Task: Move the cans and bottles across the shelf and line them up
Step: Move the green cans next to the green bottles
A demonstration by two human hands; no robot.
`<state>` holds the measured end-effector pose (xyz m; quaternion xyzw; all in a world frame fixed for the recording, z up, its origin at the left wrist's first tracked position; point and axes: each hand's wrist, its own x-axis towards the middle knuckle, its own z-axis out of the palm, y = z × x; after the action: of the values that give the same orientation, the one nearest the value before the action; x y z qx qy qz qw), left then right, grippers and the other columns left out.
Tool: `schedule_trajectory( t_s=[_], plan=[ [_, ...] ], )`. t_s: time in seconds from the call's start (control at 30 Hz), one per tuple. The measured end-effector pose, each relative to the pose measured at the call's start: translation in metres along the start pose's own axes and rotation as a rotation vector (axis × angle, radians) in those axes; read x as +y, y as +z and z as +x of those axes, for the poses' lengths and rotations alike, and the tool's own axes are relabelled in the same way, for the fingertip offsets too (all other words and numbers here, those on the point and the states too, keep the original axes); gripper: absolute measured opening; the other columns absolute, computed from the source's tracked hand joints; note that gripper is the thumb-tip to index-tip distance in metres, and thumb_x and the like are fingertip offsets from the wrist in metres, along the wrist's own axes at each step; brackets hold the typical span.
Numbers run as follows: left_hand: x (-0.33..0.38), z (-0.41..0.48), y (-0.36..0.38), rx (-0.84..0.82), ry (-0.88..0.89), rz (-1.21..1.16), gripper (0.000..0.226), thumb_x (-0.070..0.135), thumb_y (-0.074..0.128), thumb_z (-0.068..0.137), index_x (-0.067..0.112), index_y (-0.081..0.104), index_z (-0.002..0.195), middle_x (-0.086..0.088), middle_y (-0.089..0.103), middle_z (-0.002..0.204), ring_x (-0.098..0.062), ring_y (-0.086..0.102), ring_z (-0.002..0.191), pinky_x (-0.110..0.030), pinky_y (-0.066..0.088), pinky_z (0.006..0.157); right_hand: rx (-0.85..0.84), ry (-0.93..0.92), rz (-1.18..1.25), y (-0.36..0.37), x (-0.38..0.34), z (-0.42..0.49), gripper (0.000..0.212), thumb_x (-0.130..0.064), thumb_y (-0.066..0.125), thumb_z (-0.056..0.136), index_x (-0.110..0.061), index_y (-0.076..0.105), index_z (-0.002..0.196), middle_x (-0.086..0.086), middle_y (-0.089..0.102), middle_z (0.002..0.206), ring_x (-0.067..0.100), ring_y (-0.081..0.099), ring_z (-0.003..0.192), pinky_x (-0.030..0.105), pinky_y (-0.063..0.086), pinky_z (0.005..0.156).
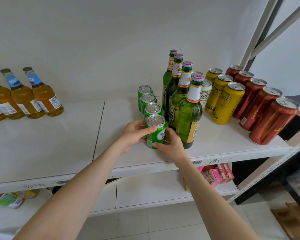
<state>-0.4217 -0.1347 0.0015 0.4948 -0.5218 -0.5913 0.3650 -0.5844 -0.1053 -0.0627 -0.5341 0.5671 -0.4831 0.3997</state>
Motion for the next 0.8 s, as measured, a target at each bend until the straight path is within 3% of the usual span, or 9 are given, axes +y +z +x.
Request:
schedule_trajectory(
  t_s=[0.17,0.23,0.33,0.47,0.63,0.8],
  plan=[
    [0.001,-0.005,0.0,0.01,0.019,0.08,0.046,0.033,0.078,0.078,0.013,0.061,0.116,-0.001,0.07,0.109,-0.011,0.067,0.1,-0.024,0.054,0.079,0.019,0.002,-0.026,0.001,-0.002,-0.003,0.066,-0.01,0.084,0.071,-0.016,0.052,0.129,0.001,0.066,0.12,0.015,0.063,0.111,0.031,0.053,0.094],
    [0.0,-0.009,-0.001,0.008,0.037,0.131,0.036,0.036,0.075,0.082,0.02,0.063,0.112,0.005,0.069,0.107,-0.005,0.064,0.098,-0.02,0.051,0.077,0.038,0.004,-0.039,0.001,-0.002,-0.007,0.068,-0.011,0.085,0.071,-0.015,0.052,0.13,0.0,0.066,0.12,0.014,0.063,0.11,0.031,0.053,0.095],
    [-0.001,-0.015,-0.004,0.013,0.053,0.181,0.022,0.04,0.068,0.088,0.032,0.063,0.108,0.012,0.067,0.107,-0.004,0.06,0.102,-0.027,0.048,0.084,0.053,0.006,-0.06,-0.001,-0.005,-0.014,0.073,-0.014,0.086,0.07,-0.013,0.052,0.133,0.0,0.066,0.122,0.013,0.062,0.111,0.033,0.053,0.096],
    [0.0,-0.025,-0.009,0.054,0.107,0.22,0.026,0.037,0.06,0.095,0.027,0.063,0.118,0.015,0.065,0.109,-0.003,0.057,0.105,-0.023,0.045,0.081,0.095,0.014,-0.161,-0.005,-0.012,-0.028,0.074,-0.019,0.084,0.074,-0.012,0.048,0.138,0.002,0.061,0.129,0.016,0.057,0.117,0.035,0.049,0.099],
    [-0.003,-0.038,-0.023,0.174,0.26,0.658,0.043,0.037,0.055,0.098,0.015,0.056,0.135,-0.007,0.059,0.135,-0.022,0.053,0.127,-0.033,0.04,0.105,0.137,-0.056,-0.351,-0.012,-0.021,-0.05,0.066,-0.023,0.075,0.083,-0.014,0.045,0.14,0.002,0.054,0.137,0.022,0.053,0.122,0.04,0.047,0.099],
    [-0.007,-0.071,-0.029,0.257,0.417,1.031,0.048,0.037,0.051,0.098,0.015,0.049,0.141,-0.009,0.052,0.14,-0.032,0.045,0.129,-0.041,0.038,0.104,0.169,-0.195,-0.645,-0.017,-0.037,-0.075,0.062,-0.023,0.067,0.087,-0.014,0.041,0.143,0.004,0.051,0.141,0.024,0.047,0.126,0.038,0.043,0.099]
  ],
)
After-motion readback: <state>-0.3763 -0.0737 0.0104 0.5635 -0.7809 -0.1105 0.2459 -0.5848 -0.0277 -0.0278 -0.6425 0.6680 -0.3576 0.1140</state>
